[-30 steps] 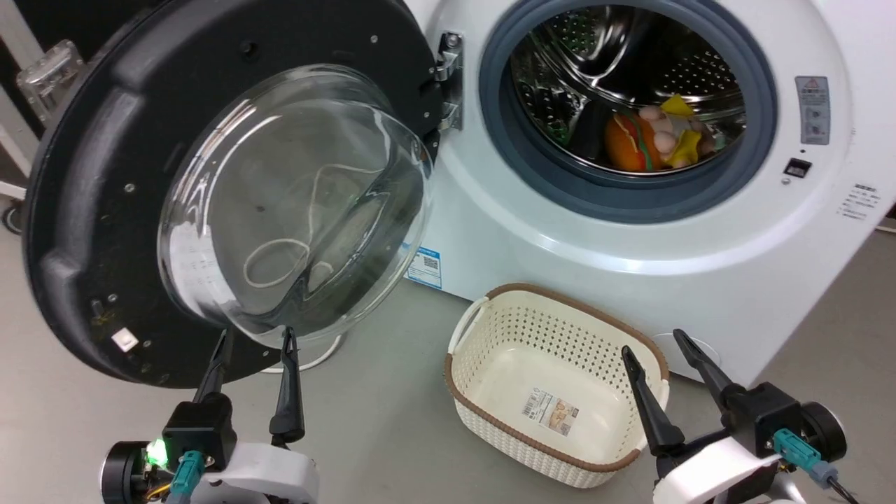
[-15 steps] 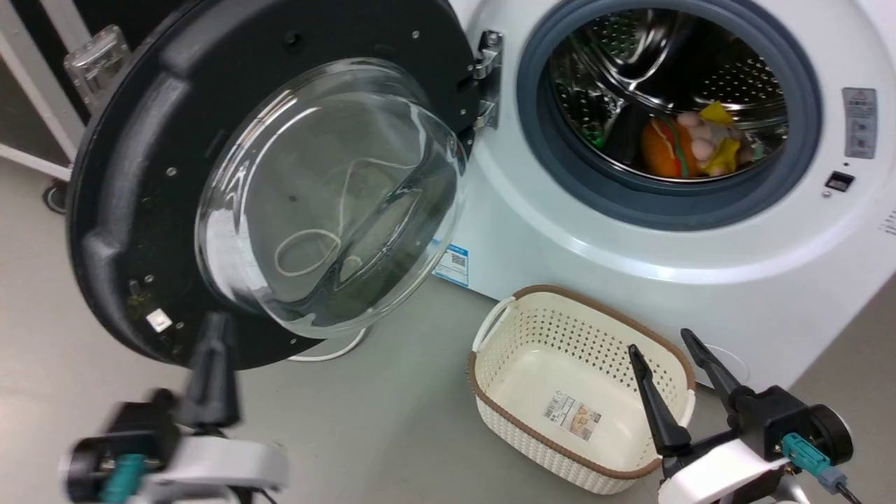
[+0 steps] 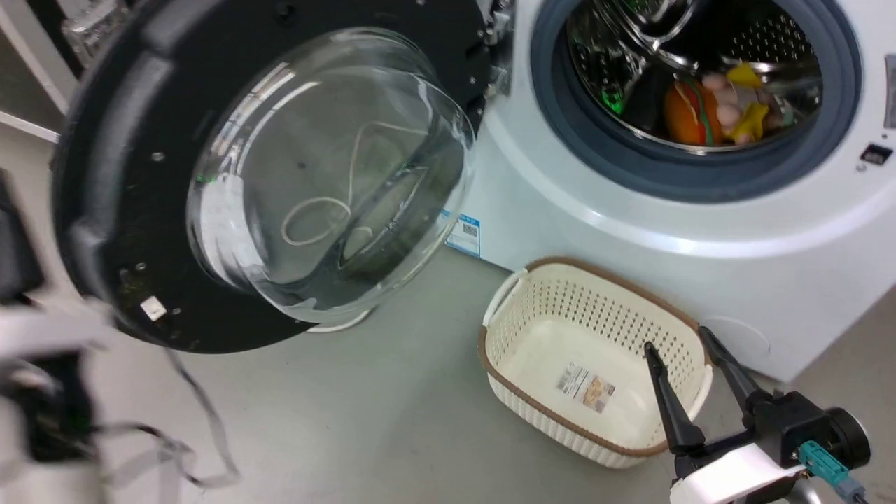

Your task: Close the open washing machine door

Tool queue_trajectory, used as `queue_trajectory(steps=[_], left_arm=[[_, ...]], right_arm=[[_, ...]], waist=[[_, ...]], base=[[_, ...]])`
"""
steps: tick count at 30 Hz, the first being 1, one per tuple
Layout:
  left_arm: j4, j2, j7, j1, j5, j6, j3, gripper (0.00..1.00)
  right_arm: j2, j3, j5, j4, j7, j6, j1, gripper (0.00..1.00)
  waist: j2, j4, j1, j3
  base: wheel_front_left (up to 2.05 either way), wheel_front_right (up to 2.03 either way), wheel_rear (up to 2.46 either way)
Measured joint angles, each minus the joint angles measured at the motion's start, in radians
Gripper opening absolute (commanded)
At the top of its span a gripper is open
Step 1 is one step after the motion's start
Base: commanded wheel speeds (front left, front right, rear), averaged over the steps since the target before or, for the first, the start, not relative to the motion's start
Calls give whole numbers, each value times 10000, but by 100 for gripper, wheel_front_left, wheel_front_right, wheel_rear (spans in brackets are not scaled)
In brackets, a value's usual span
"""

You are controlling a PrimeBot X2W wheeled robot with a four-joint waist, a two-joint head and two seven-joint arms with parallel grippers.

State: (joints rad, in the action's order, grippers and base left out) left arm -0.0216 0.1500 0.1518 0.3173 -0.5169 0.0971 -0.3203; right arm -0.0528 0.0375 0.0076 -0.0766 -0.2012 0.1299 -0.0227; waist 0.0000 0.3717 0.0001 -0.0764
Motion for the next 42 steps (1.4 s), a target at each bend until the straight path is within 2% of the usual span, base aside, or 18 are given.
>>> queue_trajectory(steps=[4, 9, 12, 17, 20, 25, 29, 33, 36, 42], left_arm=[[1168, 1007, -790, 1159, -965, -115, -757, 0], [3310, 1875, -1971, 2310, -2201, -642, -1605, 0], [4615, 2067, -3047, 2975, -3528, -970, -2280, 0], [6048, 2512, -4769, 3497, -4813, -836, -2589, 0], [6610, 2560, -6155, 3619, -5582, -550, -2589, 0], [6822, 2537, -8178, 3621, -6807, -104, -2564, 0], [6358, 2353, -9599, 3395, -7735, 117, -2562, 0], [5682, 1718, -10817, 2832, -8583, 165, -2527, 0], [5127, 1220, -11641, 2169, -8976, 201, -2368, 0], [3530, -61, -12638, 883, -9612, 119, -2010, 0]], right_arm=[[0, 15, -84, 13, -69, 0, -99, 100], [2, 67, -86, -6, -211, 0, -265, 100], [2, 117, -86, -69, -257, 0, -314, 100], [2, 215, -107, -142, -347, 0, -485, 100], [4, 201, -161, -180, -424, 0, -497, 100], [8, 226, -174, -263, -520, 0, -516, 100], [8, 251, -171, -357, -560, 0, -570, 100], [8, 144, -161, -428, -560, 0, -569, 100], [31, -360, -82, -504, -560, 2, -562, 100], [27, -1034, 132, -698, -560, 0, -551, 100]], waist=[[0, -85, 1, -288], [0, -181, 0, -589], [0, -230, 0, -724], [0, -301, -1, -912], [0, -311, 0, -995], [0, -288, -1, -1054], [0, -361, 0, -924], [0, -427, -2, -666], [0, -495, -2, -421], [0, -789, -3, 59]], base=[[0, 0, 0], [0, 0, 0], [0, 0, 0], [0, 0, 0], [0, 0, 0], [0, 0, 0], [0, 0, 0], [0, 0, 0], [0, 0, 0], [0, 0, 0]])
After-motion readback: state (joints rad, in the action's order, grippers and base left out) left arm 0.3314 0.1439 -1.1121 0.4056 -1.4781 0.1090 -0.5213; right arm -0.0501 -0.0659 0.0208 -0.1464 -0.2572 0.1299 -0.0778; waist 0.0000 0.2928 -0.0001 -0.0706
